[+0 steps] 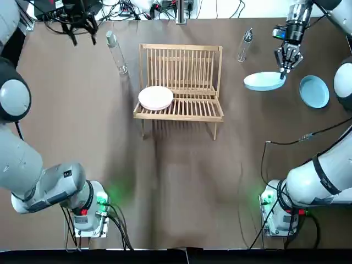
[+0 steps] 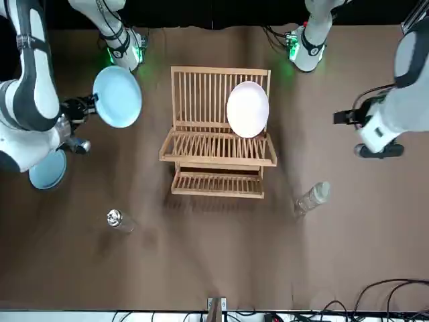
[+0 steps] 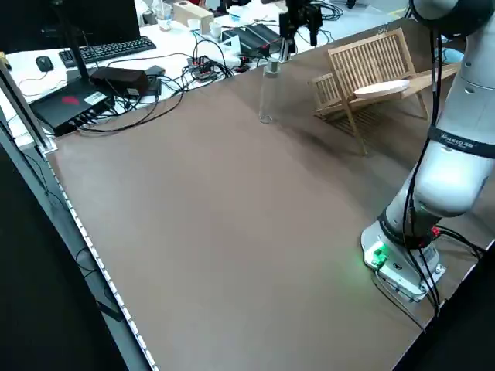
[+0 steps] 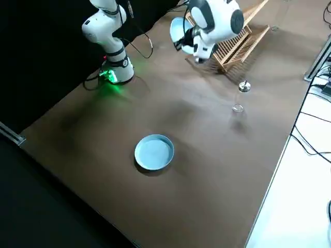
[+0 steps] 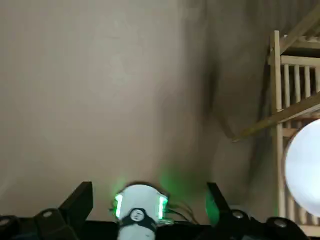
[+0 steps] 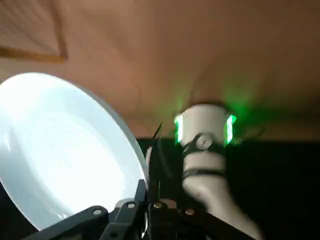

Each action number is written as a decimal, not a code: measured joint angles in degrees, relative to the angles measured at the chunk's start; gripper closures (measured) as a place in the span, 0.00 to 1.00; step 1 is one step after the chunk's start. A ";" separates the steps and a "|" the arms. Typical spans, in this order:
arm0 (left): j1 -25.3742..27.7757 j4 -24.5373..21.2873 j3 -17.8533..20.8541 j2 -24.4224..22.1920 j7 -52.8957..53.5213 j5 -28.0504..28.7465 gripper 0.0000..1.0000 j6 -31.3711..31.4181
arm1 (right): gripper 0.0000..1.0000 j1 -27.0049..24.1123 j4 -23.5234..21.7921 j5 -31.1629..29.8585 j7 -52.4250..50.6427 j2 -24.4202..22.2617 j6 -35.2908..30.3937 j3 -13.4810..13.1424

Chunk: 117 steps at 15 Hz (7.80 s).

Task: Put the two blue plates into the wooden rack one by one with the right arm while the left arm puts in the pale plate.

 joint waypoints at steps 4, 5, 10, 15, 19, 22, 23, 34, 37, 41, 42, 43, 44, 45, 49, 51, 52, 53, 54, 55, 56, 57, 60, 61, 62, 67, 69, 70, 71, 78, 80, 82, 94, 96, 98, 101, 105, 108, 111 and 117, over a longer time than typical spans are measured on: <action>2.91 3.79 0.04 -1.00 4.32 0.12 0.01 0.37 | 0.97 3.25 -1.47 9.04 11.95 -2.39 -1.71 0.04; 2.88 4.88 0.01 -1.08 4.34 0.12 0.01 0.45 | 0.97 4.66 -2.11 11.27 15.71 -2.72 -0.82 0.06; 2.56 6.47 0.66 -2.72 3.66 0.65 0.00 3.07 | 0.97 14.33 -4.58 19.12 32.16 -2.82 8.15 0.20; -18.86 6.22 24.47 -7.40 3.87 0.39 0.00 4.42 | 0.97 19.71 -5.22 23.94 40.09 -1.22 18.11 0.22; -22.59 -2.63 28.53 -12.21 4.23 -0.88 0.00 12.47 | 0.97 22.79 -5.34 24.07 41.95 2.13 19.50 0.19; -22.72 -6.05 28.53 -14.08 4.74 -0.92 0.00 14.03 | 0.97 23.34 -5.34 24.07 41.96 3.87 19.65 0.17; -22.83 -6.32 28.53 -14.22 4.83 -0.92 0.00 14.09 | 0.97 23.37 -5.34 24.07 41.96 4.16 19.64 0.16; -23.00 -6.28 28.69 -14.24 4.83 -0.99 0.00 14.50 | 0.68 21.30 -1.37 23.73 40.58 4.23 9.64 -0.98; -23.18 -6.28 28.67 -14.24 4.83 -1.00 0.00 14.50 | 0.68 16.24 2.87 19.17 36.07 3.62 6.73 -1.29; -23.35 -6.29 28.68 -14.16 4.83 -1.00 0.00 14.50 | 0.68 8.88 4.95 6.59 21.39 3.53 8.10 -1.63; -23.35 -6.30 28.68 -14.13 4.83 -1.00 0.00 14.48 | 0.67 7.09 5.01 3.07 17.10 3.54 10.66 -1.69; -23.35 -6.33 28.68 -14.12 4.83 -1.00 0.00 14.37 | 0.66 5.28 5.03 -0.05 12.68 3.58 14.03 -1.72; -23.35 -6.36 28.69 -14.08 4.83 -1.00 0.00 14.29 | 0.65 3.23 5.04 -2.39 7.89 3.64 17.35 -1.77; -23.35 -6.37 28.68 -14.01 4.83 -1.00 0.00 14.26 | 0.65 1.09 5.04 -4.13 3.43 3.80 20.00 -1.80; -23.42 -6.57 28.68 -13.17 4.83 -1.00 0.00 14.09 | 0.54 -7.94 4.92 -10.20 -14.10 6.52 32.88 -1.89; -23.35 -6.63 28.75 -12.49 4.83 -1.00 0.00 14.09 | 0.51 -12.42 4.84 -11.11 -22.84 8.91 39.41 -1.92; -23.38 -6.63 28.77 -12.28 4.83 -1.00 0.00 14.09 | 0.44 -14.83 4.81 -11.22 -27.60 10.18 42.75 -1.95; -23.55 -6.63 28.76 -12.17 4.83 -1.00 0.00 14.09 | 0.43 -17.26 4.80 -11.25 -32.16 11.45 45.95 -1.98; -23.78 -6.63 28.75 -12.16 4.83 -1.00 0.00 14.09 | 0.42 -19.44 4.78 -11.26 -36.13 12.60 48.67 -2.00; -23.91 -6.62 28.69 -12.17 4.83 -1.00 0.00 14.09 | 0.41 -21.36 4.78 -11.30 -39.64 13.69 51.13 -2.02; -23.91 -6.61 28.64 -12.17 4.83 -1.00 0.00 14.09 | 0.41 -22.95 4.77 -11.73 -42.48 14.70 53.26 -2.02; -23.87 -6.61 28.65 -12.17 4.83 -1.00 0.00 14.06 | 0.41 -24.20 4.77 -12.71 -44.34 15.63 55.15 -2.00; -23.67 -6.61 28.75 -12.17 4.85 -1.00 0.00 13.38 | 0.41 -26.88 4.78 -17.41 -46.97 18.85 62.44 -1.94; -23.71 -6.61 28.73 -12.17 4.85 -1.00 0.00 13.24 | 0.41 -27.58 4.75 -18.79 -47.29 19.84 64.13 -1.95; -23.74 -6.61 28.71 -12.17 4.85 -1.00 0.00 12.97 | 0.39 -28.57 4.74 -20.27 -48.08 20.95 65.70 -1.96; -23.76 -6.62 28.70 -12.17 4.85 -1.00 0.00 11.80 | 0.37 -33.14 4.74 -22.68 -53.90 24.33 68.34 -1.96; -23.72 -6.61 28.70 -12.17 4.85 -1.00 0.00 11.77 | 0.35 -34.09 4.71 -22.69 -54.74 24.86 68.58 -1.96; -23.72 -6.62 28.72 -12.17 4.85 -1.00 0.00 11.76 | 0.36 -34.42 4.66 -22.70 -54.92 25.19 68.66 -1.96; -23.70 -6.62 28.72 -12.15 4.85 -1.00 0.00 11.75 | 0.38 -34.64 4.54 -22.70 -54.97 25.52 68.78 -1.96; -23.69 -6.64 28.73 -11.88 4.85 -1.00 0.00 11.72 | 0.74 -35.03 4.52 -22.70 -54.98 27.12 69.26 -1.84; -23.72 -6.64 28.72 -11.87 4.85 -1.00 0.00 11.72 | 0.93 -35.01 4.74 -22.70 -54.97 26.82 69.15 -1.65; -23.73 -6.65 28.71 -11.84 4.85 -1.00 0.00 11.72 | 0.94 -34.13 4.84 -22.71 -54.97 26.56 68.22 -0.87; -23.72 -6.65 28.72 -11.84 4.85 -1.00 0.00 11.72 | 0.97 -29.47 6.13 -22.67 -54.90 20.11 50.26 5.57; -23.73 -6.65 28.71 -11.84 4.85 -1.00 0.00 11.72 | 0.97 -29.09 6.32 -22.66 -54.68 18.77 45.79 5.71; -23.73 -6.65 28.71 -11.84 4.85 -1.00 0.00 11.72 | 0.97 -28.29 6.91 -22.66 -51.82 17.34 40.79 5.78; -23.73 -6.65 28.71 -11.84 4.85 -1.00 0.00 11.72 | 0.97 -26.71 7.54 -22.57 -46.14 14.63 32.07 6.00; -23.72 -6.66 28.71 -11.84 4.85 -1.00 0.00 11.37 | 0.97 -23.13 7.69 -22.13 -40.31 9.93 21.32 6.21; -23.72 -6.66 28.71 -11.84 4.85 -1.00 0.00 11.07 | 0.97 -19.55 7.73 -18.26 -32.10 6.21 11.88 6.35; -23.72 -6.67 28.71 -11.84 4.85 -1.00 0.00 11.07 | 0.97 -17.03 7.73 -12.75 -23.78 4.53 6.26 6.42; -23.68 -6.66 28.73 -11.84 4.85 -1.00 0.00 11.07 | 0.97 -12.16 7.74 -3.37 -9.82 2.14 -1.83 6.50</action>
